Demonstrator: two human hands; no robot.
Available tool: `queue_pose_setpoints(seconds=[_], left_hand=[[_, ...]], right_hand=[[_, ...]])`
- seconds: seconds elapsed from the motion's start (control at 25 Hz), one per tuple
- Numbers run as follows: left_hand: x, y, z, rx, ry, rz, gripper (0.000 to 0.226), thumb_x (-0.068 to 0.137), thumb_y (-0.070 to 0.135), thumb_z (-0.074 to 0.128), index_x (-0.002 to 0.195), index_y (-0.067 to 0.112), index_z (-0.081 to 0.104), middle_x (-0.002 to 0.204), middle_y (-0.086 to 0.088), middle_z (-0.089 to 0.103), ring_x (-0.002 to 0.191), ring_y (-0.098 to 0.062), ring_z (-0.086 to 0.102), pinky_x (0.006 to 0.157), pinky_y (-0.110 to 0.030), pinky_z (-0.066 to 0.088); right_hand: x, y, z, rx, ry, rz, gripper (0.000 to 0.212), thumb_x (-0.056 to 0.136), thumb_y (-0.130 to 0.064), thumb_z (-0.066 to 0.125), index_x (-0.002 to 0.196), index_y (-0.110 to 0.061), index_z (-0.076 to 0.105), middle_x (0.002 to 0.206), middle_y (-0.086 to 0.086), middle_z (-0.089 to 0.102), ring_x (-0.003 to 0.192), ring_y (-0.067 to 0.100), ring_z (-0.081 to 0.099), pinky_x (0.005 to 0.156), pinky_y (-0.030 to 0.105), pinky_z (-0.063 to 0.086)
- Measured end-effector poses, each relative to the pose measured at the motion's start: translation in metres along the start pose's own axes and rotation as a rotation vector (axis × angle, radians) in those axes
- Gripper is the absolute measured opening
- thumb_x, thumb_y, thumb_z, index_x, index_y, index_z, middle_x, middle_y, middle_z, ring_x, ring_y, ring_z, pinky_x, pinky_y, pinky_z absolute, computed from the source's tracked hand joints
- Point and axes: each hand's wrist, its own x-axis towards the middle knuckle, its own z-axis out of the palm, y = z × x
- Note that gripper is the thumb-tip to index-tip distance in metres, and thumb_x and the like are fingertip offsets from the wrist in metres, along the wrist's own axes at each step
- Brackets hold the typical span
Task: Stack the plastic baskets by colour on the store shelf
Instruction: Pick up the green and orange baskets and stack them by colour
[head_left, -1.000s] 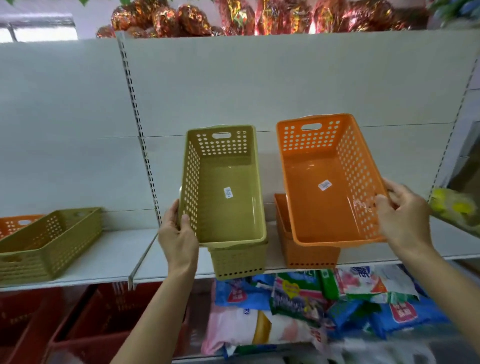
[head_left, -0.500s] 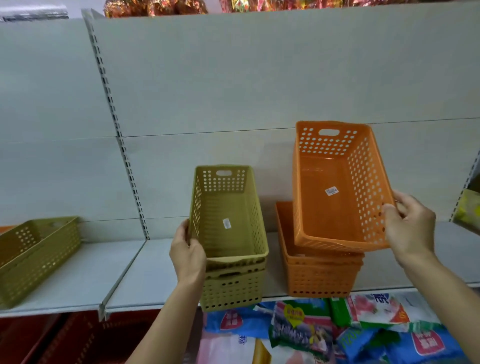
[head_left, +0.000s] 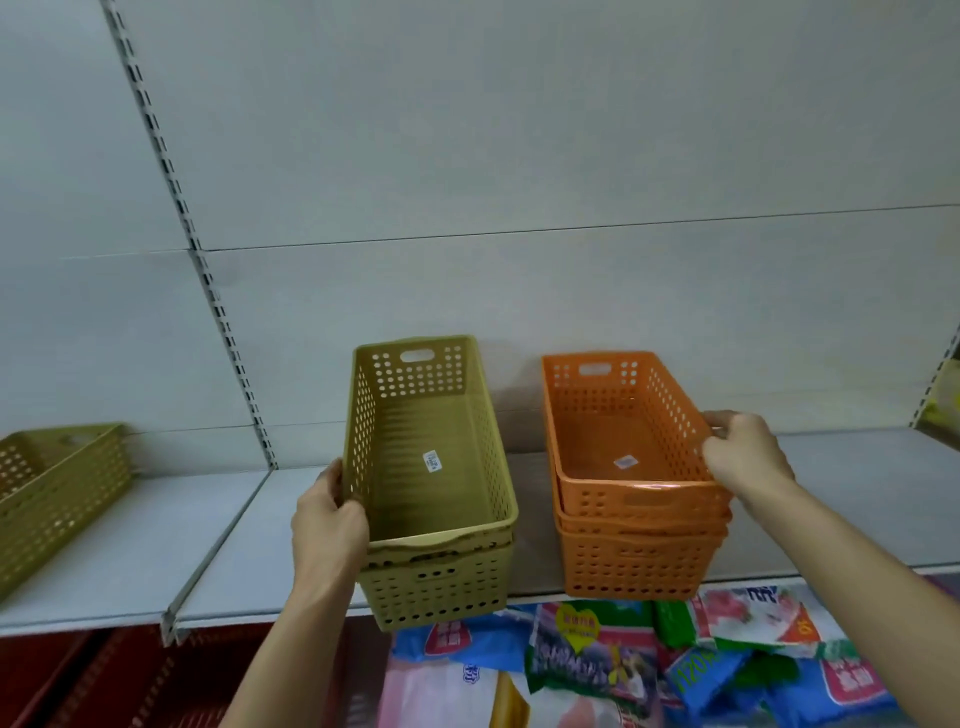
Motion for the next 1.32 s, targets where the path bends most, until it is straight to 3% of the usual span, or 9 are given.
queue_pose_setpoints(seconds=[0.12,0.24,0.32,0.4,0.56,0.84,1.0,1.16,1.32], left_hand=[[-0.007,0.010,0.002,0.174,0.029,0.070,0.050,0.096,0.002,0.041,0.143,0.019,0.047,0.149,-0.007,0.049,0.135,-0.025,0.047,0.113,-0.048,0.037],[-0.037,0.010,0.011,0.631,-0.052,0.547,0.057,0.099,0.051,0.033,0.150,0.026,0.035,0.158,0.005,0.030,0.148,-0.010,0.023,0.123,-0.046,0.004],[-0.053,0.003,0.018,0.842,-0.237,0.745,0.065,0.091,0.069,0.026,0.131,0.030,0.060,0.133,0.010,0.063,0.128,-0.006,0.054,0.120,-0.053,0.018],[-0.055,-0.001,0.018,0.877,-0.278,0.822,0.051,0.091,0.061,0.034,0.107,0.029,0.070,0.101,0.013,0.075,0.097,-0.009,0.070,0.100,-0.044,0.046],[-0.043,0.026,0.014,0.760,-0.067,1.033,0.032,0.095,0.040,0.044,0.096,0.025,0.073,0.080,0.012,0.073,0.070,-0.009,0.068,0.063,-0.027,0.044],[-0.065,0.000,0.031,0.994,-0.111,0.904,0.037,0.095,0.042,0.034,0.097,0.031,0.070,0.072,0.011,0.067,0.069,-0.015,0.063,0.068,-0.032,0.043],[-0.071,0.015,0.033,1.117,-0.272,0.629,0.055,0.095,0.053,0.015,0.132,0.035,0.051,0.121,0.008,0.062,0.119,-0.016,0.053,0.111,-0.050,0.026],[-0.103,0.007,0.007,1.004,-0.239,0.560,0.059,0.094,0.054,0.022,0.149,0.036,0.030,0.156,0.010,0.035,0.147,-0.012,0.023,0.120,-0.055,0.006],[-0.131,-0.026,-0.049,0.799,-0.001,0.632,0.052,0.092,0.051,0.042,0.137,0.028,0.053,0.137,0.009,0.058,0.127,-0.012,0.050,0.111,-0.047,0.036]], right_hand=[[-0.009,-0.004,0.003,-0.164,-0.022,-0.075,0.041,0.091,-0.022,0.048,0.131,-0.017,0.055,0.126,0.016,0.063,0.116,0.037,0.055,0.094,0.048,0.048],[-0.055,-0.004,0.010,-0.306,-0.018,-0.533,0.053,0.096,-0.046,0.033,0.142,-0.022,0.044,0.148,0.004,0.045,0.138,0.026,0.035,0.108,0.047,0.033],[-0.086,-0.002,0.020,-0.428,-0.190,-0.781,0.059,0.092,-0.059,0.026,0.139,-0.031,0.047,0.137,-0.011,0.053,0.131,0.015,0.046,0.106,0.042,0.033],[-0.090,0.010,0.033,-0.497,-0.137,-0.931,0.041,0.093,-0.049,0.040,0.126,-0.032,0.058,0.114,-0.012,0.069,0.105,0.015,0.066,0.088,0.039,0.047],[-0.080,0.012,0.032,-0.379,-0.054,-0.888,0.018,0.087,-0.019,0.065,0.103,-0.026,0.070,0.085,-0.007,0.073,0.074,0.018,0.070,0.064,0.036,0.051],[-0.085,0.010,0.027,-0.530,-0.147,-0.891,0.039,0.097,-0.040,0.043,0.135,-0.032,0.048,0.125,-0.006,0.064,0.116,0.018,0.057,0.093,0.035,0.038],[-0.096,-0.001,0.025,-0.574,-0.224,-0.878,0.051,0.097,-0.045,0.039,0.146,-0.031,0.033,0.145,-0.007,0.047,0.133,0.017,0.041,0.107,0.037,0.028],[-0.145,-0.009,0.044,-0.337,-0.152,-0.973,0.046,0.090,-0.033,0.058,0.134,-0.022,0.053,0.141,0.003,0.053,0.131,0.022,0.047,0.106,0.042,0.035],[-0.211,-0.028,0.078,-0.078,-0.145,-1.006,0.042,0.087,-0.034,0.054,0.127,-0.021,0.059,0.130,-0.002,0.061,0.119,0.014,0.052,0.097,0.033,0.043]])
